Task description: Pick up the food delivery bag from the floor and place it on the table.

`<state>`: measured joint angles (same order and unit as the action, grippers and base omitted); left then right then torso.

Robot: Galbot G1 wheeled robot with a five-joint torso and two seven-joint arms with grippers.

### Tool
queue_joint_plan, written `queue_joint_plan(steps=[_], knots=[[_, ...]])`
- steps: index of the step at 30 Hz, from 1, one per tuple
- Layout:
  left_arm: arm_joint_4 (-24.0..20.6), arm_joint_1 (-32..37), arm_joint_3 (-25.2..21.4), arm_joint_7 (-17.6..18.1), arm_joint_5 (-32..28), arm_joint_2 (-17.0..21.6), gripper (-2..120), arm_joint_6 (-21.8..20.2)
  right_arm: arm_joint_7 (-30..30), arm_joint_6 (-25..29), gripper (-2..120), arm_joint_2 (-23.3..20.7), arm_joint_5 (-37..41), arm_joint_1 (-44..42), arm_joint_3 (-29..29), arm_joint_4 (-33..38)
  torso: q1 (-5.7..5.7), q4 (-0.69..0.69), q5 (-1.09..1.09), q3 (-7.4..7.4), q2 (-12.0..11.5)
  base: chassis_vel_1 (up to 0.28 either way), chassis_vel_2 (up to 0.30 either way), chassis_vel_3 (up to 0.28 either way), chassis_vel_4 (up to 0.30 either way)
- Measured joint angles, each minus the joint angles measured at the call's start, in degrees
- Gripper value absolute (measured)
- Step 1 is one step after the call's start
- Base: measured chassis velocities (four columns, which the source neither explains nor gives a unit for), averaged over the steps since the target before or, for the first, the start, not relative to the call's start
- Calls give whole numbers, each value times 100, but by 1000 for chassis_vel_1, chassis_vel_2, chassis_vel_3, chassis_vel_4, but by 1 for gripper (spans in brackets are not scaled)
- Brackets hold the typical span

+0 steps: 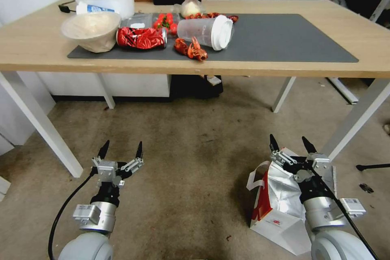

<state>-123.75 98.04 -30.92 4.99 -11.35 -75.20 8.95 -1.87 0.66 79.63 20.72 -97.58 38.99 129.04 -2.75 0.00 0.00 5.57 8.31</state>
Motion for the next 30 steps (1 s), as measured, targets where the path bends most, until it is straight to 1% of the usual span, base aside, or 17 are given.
queue_joint_plan(steps=[3,8,14,16,19,20,22,23,25,26,28,30], knots=[[-11,5,8,-2,4,-9,100,4,2,0,100,-9,16,-14,19,21,17,0,0,-73,-89,0,0,0,0],[-20,14,15,-3,16,-11,100,21,10,0,100,-9,20,-23,21,64,29,0,0,-140,-168,0,0,0,0],[-37,33,18,-4,33,-21,100,63,16,-3,100,-22,43,-51,41,129,46,0,1,-277,-322,0,0,0,0],[-39,34,18,-4,34,-24,100,68,19,-5,100,-22,54,-53,42,143,49,0,0,-293,-341,0,0,0,0],[-50,31,19,-4,35,-27,100,73,24,-13,100,-12,67,-64,48,187,62,0,0,-373,-434,0,0,0,0],[-50,31,19,-4,35,-27,100,73,24,-13,100,-12,67,-64,48,187,62,0,0,-373,-434,0,0,0,0],[-52,33,18,-4,34,-24,100,77,26,-14,100,2,65,-82,50,192,64,0,0,-446,-509,0,0,0,0],[-52,33,18,-4,34,-24,100,77,26,-14,100,2,65,-82,50,192,64,0,0,-446,-509,0,0,0,0],[-46,42,15,-2,31,-21,100,102,28,-7,100,8,53,-99,50,187,64,0,0,-513,-574,0,0,0,0],[-46,42,15,-2,31,-21,100,102,28,-7,100,8,53,-99,50,187,64,0,0,-513,-574,0,0,0,0],[-26,45,14,-1,30,-13,100,117,29,-6,100,0,47,-106,50,186,67,0,0,-558,-632,0,0,0,0],[-16,44,15,0,29,-9,100,120,31,-6,100,-7,46,-106,51,186,73,0,0,-557,-662,0,0,0,0]])
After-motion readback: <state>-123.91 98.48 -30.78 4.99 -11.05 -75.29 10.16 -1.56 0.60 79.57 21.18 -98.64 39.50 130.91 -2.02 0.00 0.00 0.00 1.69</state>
